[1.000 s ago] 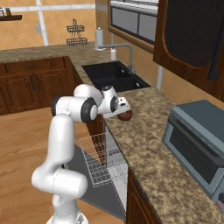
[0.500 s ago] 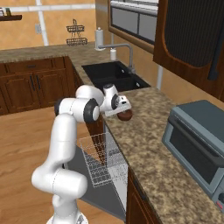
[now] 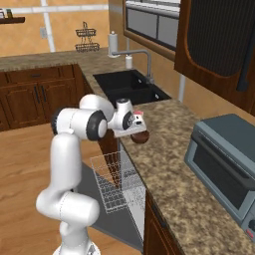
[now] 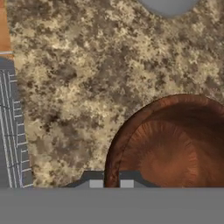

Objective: Pick up the cup and bowl from the counter, place them in the dishwasher, and close the dishwasher door.

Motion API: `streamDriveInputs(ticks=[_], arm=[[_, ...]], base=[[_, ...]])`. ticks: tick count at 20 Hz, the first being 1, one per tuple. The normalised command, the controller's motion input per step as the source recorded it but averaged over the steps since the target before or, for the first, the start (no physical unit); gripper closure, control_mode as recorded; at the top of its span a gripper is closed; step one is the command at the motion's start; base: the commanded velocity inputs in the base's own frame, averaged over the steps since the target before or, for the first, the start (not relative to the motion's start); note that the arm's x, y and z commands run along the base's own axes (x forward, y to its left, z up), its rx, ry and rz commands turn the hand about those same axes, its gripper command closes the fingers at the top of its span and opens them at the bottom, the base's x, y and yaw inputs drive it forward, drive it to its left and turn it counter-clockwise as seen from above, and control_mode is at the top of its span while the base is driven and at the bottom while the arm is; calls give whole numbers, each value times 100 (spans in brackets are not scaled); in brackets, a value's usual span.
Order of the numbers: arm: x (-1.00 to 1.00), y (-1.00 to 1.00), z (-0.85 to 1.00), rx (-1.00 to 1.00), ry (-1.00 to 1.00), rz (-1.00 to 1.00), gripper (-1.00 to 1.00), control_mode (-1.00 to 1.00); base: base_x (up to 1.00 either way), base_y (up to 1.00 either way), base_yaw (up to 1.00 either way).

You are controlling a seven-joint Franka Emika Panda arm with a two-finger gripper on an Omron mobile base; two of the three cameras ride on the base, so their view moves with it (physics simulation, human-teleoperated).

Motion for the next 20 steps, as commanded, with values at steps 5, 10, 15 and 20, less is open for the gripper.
streamDriveInputs(ticks=[5,10,15,20], arm=[[-100,63,0,2,0,0,100,-100],[-86,89,2,0,1,0,100,-100],[-8,67,-15,0,1,-1,100,-100],[39,27,-62,-4,0,-3,100,-100]], base=[[0,0,0],[0,0,0],[0,0,0],[0,0,0]])
